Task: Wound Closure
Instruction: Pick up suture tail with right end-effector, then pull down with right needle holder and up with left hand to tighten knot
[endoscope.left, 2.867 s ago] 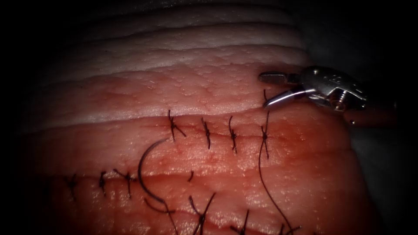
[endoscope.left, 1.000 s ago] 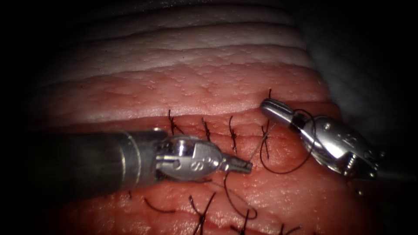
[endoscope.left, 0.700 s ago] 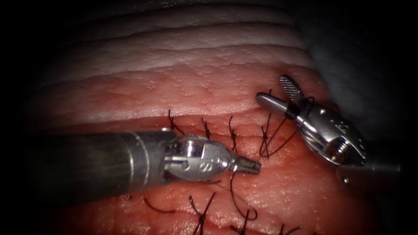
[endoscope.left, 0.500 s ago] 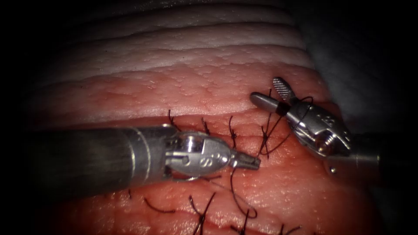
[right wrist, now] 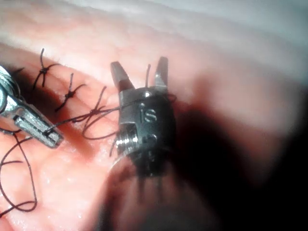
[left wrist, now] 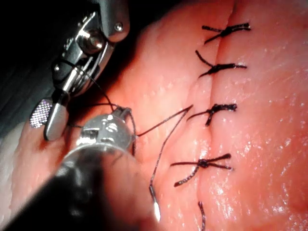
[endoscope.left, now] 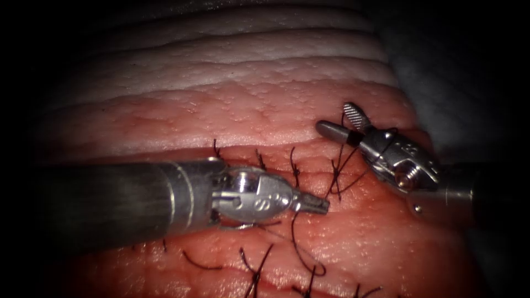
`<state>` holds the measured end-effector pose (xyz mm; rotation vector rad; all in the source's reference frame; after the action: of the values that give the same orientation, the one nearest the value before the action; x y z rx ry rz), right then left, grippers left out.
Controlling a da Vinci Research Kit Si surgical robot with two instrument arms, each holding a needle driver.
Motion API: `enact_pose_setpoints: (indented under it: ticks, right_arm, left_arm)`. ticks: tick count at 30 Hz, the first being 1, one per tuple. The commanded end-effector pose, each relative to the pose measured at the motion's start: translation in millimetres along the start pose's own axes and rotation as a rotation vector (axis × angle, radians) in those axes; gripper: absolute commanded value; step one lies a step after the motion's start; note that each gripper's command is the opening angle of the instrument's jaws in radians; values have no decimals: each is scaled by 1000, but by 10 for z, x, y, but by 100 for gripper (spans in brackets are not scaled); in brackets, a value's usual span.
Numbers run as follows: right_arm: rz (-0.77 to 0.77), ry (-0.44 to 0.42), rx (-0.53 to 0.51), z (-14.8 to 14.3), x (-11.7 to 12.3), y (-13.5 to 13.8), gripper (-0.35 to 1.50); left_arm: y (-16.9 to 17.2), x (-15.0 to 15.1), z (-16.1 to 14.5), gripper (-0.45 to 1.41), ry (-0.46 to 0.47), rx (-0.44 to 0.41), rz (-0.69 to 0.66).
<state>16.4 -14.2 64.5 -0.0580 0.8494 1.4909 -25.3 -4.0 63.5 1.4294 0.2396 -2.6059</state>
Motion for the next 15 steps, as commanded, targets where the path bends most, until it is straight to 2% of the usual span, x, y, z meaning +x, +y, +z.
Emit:
enact_pose_setpoints:
  ticks: [1, 2, 3, 4, 11, 15]
  right_arm:
    - [2, 2, -3, 6, -3, -5, 54]
    - [2, 2, -3, 6, -3, -5, 54]
    - [3, 1, -17, 5, -3, -5, -20]
    - [-17, 23, -14, 5, -1, -6, -35]
    - [-40, 87, 1, -2, 0, -9, -35]
    - [-95, 132, 16, -9, -1, -12, -35]
  left_arm:
    - [-3, -1, 6, -45, 0, -1, 1]
    - [-3, -1, 6, -45, 0, -1, 1]
    - [-5, -1, 5, -45, 1, -1, 0]
    - [-7, -2, 3, -45, 3, -3, -3]
    - [-23, -12, -15, -45, -24, -16, -41]
    - [-36, -26, -27, -45, -30, -33, -117]
